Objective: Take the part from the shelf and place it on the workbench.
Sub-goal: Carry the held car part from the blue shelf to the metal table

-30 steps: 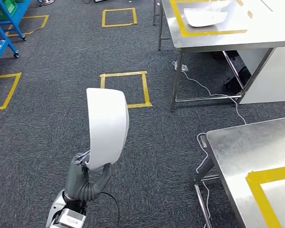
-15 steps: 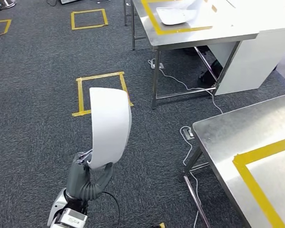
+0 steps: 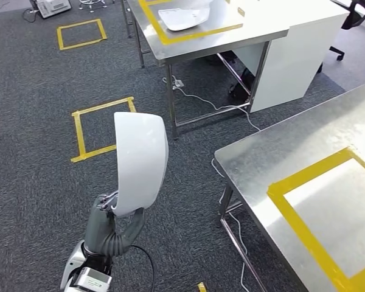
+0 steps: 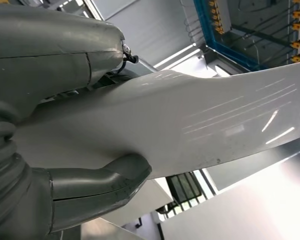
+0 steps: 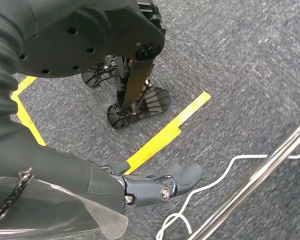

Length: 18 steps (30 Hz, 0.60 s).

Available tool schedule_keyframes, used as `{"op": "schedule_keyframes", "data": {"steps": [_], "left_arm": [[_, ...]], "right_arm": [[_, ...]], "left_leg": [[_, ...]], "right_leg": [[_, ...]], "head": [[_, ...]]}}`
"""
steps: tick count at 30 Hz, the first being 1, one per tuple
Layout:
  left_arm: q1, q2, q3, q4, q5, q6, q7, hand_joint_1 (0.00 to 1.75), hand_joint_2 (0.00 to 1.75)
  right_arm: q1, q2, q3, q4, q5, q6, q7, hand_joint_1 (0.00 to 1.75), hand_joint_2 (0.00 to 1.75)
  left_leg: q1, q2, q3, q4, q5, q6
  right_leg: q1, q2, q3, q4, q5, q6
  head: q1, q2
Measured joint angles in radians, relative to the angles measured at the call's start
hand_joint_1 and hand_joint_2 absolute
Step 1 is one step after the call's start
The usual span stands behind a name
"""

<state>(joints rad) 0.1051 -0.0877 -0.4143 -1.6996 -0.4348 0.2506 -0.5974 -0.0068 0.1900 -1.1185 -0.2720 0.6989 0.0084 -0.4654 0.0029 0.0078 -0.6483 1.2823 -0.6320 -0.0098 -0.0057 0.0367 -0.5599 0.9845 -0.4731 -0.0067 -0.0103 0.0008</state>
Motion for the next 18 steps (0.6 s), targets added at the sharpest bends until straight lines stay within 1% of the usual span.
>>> {"op": "schedule_keyframes", "data": {"steps": [1,2,3,4,5,6,7,8,9,10,11,12,13,14,15,16,17,18], "left_arm": [[0.000,0.001,0.000,0.000,0.000,0.000,0.000,1.75,1.75],[0.000,0.001,0.000,0.000,0.000,0.000,0.000,1.75,1.75],[-0.001,0.001,0.000,0.000,0.000,0.000,0.000,1.75,1.75],[-0.001,0.001,0.000,0.000,0.000,0.000,0.000,1.75,1.75],[-0.002,0.001,0.000,0.000,-0.001,0.000,0.000,1.75,1.75],[-0.003,0.001,0.000,0.000,-0.002,0.001,-0.001,1.75,1.75],[-0.005,0.000,0.000,0.000,-0.002,0.002,-0.001,1.75,1.75],[-0.006,-0.001,0.000,0.000,-0.003,0.002,-0.002,1.75,1.75],[-0.007,-0.002,0.000,0.000,-0.004,0.002,-0.002,1.75,1.75],[-0.007,-0.004,0.000,0.000,-0.004,0.003,-0.003,1.75,1.75],[-0.007,-0.005,0.000,0.000,-0.004,0.003,-0.003,1.75,1.75],[-0.006,-0.005,0.000,0.000,-0.005,0.003,-0.003,1.75,1.75],[-0.006,-0.006,0.000,0.001,-0.005,0.003,-0.003,1.75,1.75],[-0.005,-0.006,0.000,0.002,-0.005,0.003,-0.003,1.75,1.75],[-0.005,-0.006,0.000,0.003,-0.005,0.003,-0.003,1.75,1.75],[-0.005,-0.006,0.000,0.003,-0.006,0.003,-0.003,1.75,1.75],[-0.005,-0.006,0.000,0.004,-0.006,0.003,-0.003,1.75,1.75],[-0.005,-0.006,0.000,0.004,-0.006,0.003,-0.003,1.75,1.75]], "right_arm": [[0.000,0.000,0.000,0.000,0.000,0.000,0.000,0.00,1.75],[0.001,0.001,0.000,0.000,0.000,0.000,0.000,0.00,1.75],[0.000,0.002,0.000,0.000,0.000,0.000,0.000,0.00,1.75],[-0.001,0.003,0.000,0.000,0.000,0.001,0.000,0.00,1.75],[-0.002,0.004,0.000,0.000,0.001,0.001,0.000,0.00,1.75],[-0.002,0.005,-0.001,0.000,0.001,0.001,0.000,0.00,1.75],[-0.001,0.005,-0.001,0.000,0.002,0.001,0.000,0.00,1.75],[0.002,0.006,-0.003,0.000,0.002,0.001,0.001,0.00,1.75],[0.004,0.007,-0.004,-0.001,0.003,0.001,0.001,0.00,1.75],[0.004,0.007,-0.006,-0.001,0.004,0.001,0.001,0.00,1.75],[0.002,0.007,-0.007,-0.001,0.006,0.001,0.002,0.00,1.75],[0.000,0.008,-0.007,-0.001,0.007,0.000,0.002,0.00,1.75],[-0.001,0.008,-0.007,-0.002,0.008,0.000,0.002,0.00,1.75],[-0.001,0.008,-0.007,-0.002,0.009,0.001,0.002,0.00,1.75],[0.001,0.008,-0.007,-0.002,0.010,0.001,0.002,0.00,1.75],[0.002,0.008,-0.007,-0.002,0.010,0.001,0.002,0.00,1.75],[0.004,0.008,-0.008,-0.003,0.010,0.001,0.002,0.00,1.75],[0.003,0.008,-0.008,-0.004,0.010,0.001,0.002,0.00,1.75]], "left_leg": [[0.000,-0.004,0.016,-0.040,0.033,0.003],[0.000,-0.015,0.046,-0.107,0.076,0.008],[0.000,-0.036,0.076,-0.177,0.110,0.013],[0.001,-0.054,0.100,-0.235,0.132,0.016],[0.001,-0.069,0.113,-0.269,0.140,0.019],[0.000,-0.075,0.115,-0.281,0.138,0.021],[0.000,-0.069,0.115,-0.287,0.138,0.024],[0.000,-0.060,0.116,-0.291,0.141,0.028],[0.001,-0.050,0.118,-0.296,0.144,0.034],[0.003,-0.039,0.119,-0.302,0.148,0.039],[0.003,-0.026,0.120,-0.305,0.149,0.043],[0.002,-0.014,0.120,-0.305,0.149,0.045],[0.000,-0.001,0.119,-0.305,0.148,0.046],[0.000,0.013,0.119,-0.304,0.148,0.046],[-0.001,0.025,0.119,-0.304,0.147,0.046],[-0.001,0.035,0.119,-0.304,0.146,0.045],[-0.001,0.044,0.121,-0.303,0.144,0.042],[-0.002,0.052,0.123,-0.302,0.141,0.039]], "right_leg": [[0.000,0.012,0.002,0.001,0.000,0.000],[0.000,0.024,0.003,0.001,0.000,0.001],[0.001,0.036,0.003,0.002,0.000,0.002],[0.001,0.047,0.001,0.004,0.001,0.006],[0.000,0.056,-0.004,0.006,0.003,0.011],[-0.002,0.065,-0.010,0.006,0.005,0.017],[-0.004,0.073,-0.016,0.005,0.008,0.025],[-0.006,0.070,-0.022,0.007,0.007,0.030],[-0.005,0.054,-0.030,0.017,-0.001,0.035],[-0.004,0.031,-0.046,0.046,-0.020,0.039],[-0.004,0.004,-0.072,0.097,-0.049,0.042],[-0.004,-0.016,-0.104,0.164,-0.082,0.045],[-0.005,-0.024,-0.137,0.233,-0.110,0.049],[-0.006,-0.028,-0.159,0.280,-0.124,0.052],[-0.007,-0.030,-0.163,0.292,-0.119,0.055],[-0.007,-0.035,-0.145,0.261,-0.096,0.056],[-0.007,-0.046,-0.108,0.195,-0.063,0.056],[-0.006,-0.069,-0.065,0.119,-0.037,0.055]], "head": [[0.000,0.000],[0.000,0.000],[0.000,0.000],[0.000,0.000],[0.000,0.000],[0.000,0.000],[0.000,0.000],[0.000,0.000],[0.001,0.000],[0.004,0.000],[0.005,0.000],[0.007,0.000],[0.008,0.000],[0.008,0.000],[0.008,0.000],[0.008,0.000],[0.008,0.000],[0.009,0.000]]}}
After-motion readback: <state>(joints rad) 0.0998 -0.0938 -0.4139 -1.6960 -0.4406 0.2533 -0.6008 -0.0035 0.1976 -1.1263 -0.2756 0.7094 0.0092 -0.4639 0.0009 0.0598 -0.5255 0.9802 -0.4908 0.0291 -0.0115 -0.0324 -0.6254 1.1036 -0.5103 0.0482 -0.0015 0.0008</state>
